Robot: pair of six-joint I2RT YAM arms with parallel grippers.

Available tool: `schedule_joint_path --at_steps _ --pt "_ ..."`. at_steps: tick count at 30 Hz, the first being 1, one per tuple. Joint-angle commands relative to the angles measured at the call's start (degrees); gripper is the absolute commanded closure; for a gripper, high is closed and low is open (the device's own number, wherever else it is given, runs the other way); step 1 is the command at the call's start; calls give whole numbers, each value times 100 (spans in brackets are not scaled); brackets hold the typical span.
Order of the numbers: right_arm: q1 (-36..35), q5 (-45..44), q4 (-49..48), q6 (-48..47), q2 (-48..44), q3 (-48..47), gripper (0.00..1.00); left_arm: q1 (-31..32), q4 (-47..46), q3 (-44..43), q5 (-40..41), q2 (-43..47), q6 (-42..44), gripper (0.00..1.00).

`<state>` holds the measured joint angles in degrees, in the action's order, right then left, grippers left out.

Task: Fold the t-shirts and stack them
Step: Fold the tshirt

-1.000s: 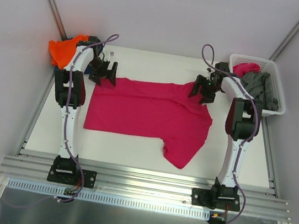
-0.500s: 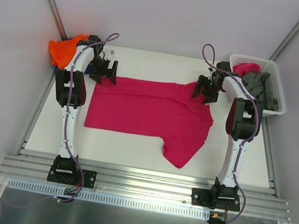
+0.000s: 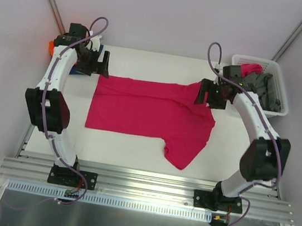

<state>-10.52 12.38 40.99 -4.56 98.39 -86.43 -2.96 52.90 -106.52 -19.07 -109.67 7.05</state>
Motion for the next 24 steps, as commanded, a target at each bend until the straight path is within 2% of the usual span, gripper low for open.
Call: schedule_joint_path --at_steps 1,2,4,5,6,8,9,12,14,15,18,24 --pt "-265 606 602 438 -969 1126 22 -82 308 911 -325 743 -107 1" --pt "-318 668 620 438 -1197 1746 23 -108 326 1418 -465 849 -99 2" --pt "-389 800 638 683 -1681 2278 27 -143 361 1878 -527 1113 -55 10" --pt "-398 836 647 710 -1813 2819 31 -195 378 2063 -528 1166 -72 12" --pt "-406 888 629 711 -2015 3042 38 -240 422 2387 -615 1219 -159 15" --pt "-407 976 568 816 -2148 3500 41 -327 414 2774 -756 1351 -238 23" --pt "-407 1011 550 833 -2192 3815 46 -389 414 2864 -765 1369 -265 24" --pt "-433 1100 506 851 -2289 4125 58 -503 466 3040 -739 1160 -300 27" --pt "-459 1100 524 782 -2219 4143 61 -582 519 3058 -878 983 -301 30" --pt "-477 1108 541 755 -2193 4143 67 -600 519 3050 -897 861 -318 30" --pt "-652 1073 620 658 -2043 4021 66 -653 528 2944 -870 632 -371 30" --pt "-1512 1196 463 824 -1824 3915 63 -697 537 2777 -826 245 -406 30"
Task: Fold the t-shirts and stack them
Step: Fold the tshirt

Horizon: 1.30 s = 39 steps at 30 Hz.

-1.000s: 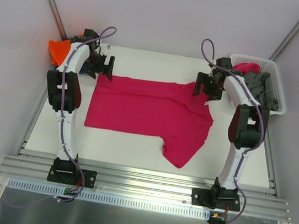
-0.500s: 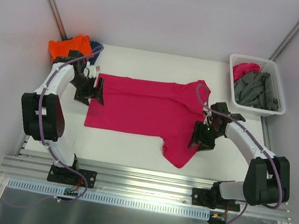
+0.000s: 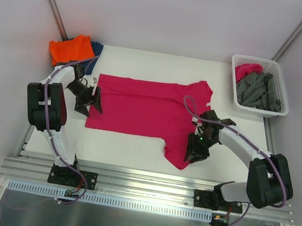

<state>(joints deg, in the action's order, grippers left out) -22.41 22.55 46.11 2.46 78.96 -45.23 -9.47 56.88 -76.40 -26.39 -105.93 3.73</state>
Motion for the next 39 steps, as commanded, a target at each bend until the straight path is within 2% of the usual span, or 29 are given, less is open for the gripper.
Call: schedule_joint_path --at_steps 1,12,28,39 --pt "-395 197 -93 158 172 -223 62 -63 139 -270 -112 -164 -83 30" --pt "-878 233 -120 211 638 -346 61 -397 183 -437 -287 -183 -135 30" --pt "-914 66 153 79 182 164 61 -485 174 -797 -305 -560 -171 30" --pt "-914 154 -75 150 506 181 64 -476 174 -718 -384 -560 -206 29"
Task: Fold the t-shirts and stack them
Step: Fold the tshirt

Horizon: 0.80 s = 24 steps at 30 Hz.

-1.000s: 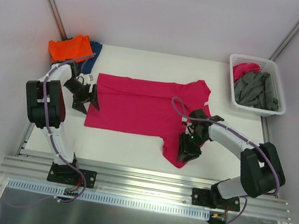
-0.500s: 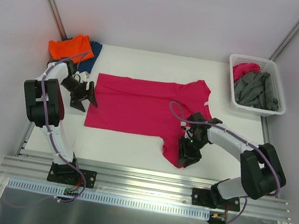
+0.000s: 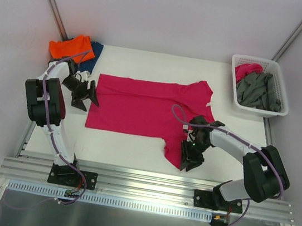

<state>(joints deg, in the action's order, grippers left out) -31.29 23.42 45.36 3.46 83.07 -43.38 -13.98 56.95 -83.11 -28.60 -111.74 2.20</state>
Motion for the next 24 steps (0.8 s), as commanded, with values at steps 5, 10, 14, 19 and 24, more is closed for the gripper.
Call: schedule_joint_path --at_steps 5,10,14,19,24 --pt "-26 119 -80 75 315 -4 65 -35 176 14 -225 47 -35 29" --pt "-18 110 -256 111 464 22 66 -52 211 -12 -295 82 -26 29" --pt "-18 93 -300 58 552 -74 74 -105 255 49 -295 135 0 29" --pt "9 22 -370 49 597 -92 83 -263 255 286 -190 214 61 29" --pt "35 -13 -344 5 570 -180 99 -474 282 445 -128 311 97 29"
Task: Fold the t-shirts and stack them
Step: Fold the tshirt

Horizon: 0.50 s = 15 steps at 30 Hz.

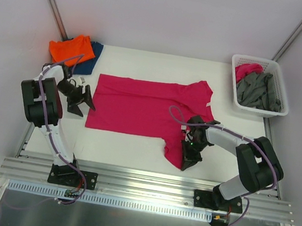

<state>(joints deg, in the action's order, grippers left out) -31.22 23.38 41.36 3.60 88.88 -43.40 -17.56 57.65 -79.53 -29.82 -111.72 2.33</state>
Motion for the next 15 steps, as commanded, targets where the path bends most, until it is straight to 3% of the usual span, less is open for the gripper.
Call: schedule_joint_path --at_steps 1,7,10,13,15 --pt "37 -26 73 -8 -29 -204 99 -125 238 104 -6 344 84 29" --pt "46 -61 38 1 -90 -196 99 -160 256 227 3 397 119 30" --pt "72 -96 30 1 -117 -204 99 -177 282 271 -15 397 145 35" --pt "107 -114 30 -25 -125 -222 99 -195 317 359 -32 423 145 51" --pt "125 -114 30 -34 -125 -231 99 -221 309 472 3 458 136 51"
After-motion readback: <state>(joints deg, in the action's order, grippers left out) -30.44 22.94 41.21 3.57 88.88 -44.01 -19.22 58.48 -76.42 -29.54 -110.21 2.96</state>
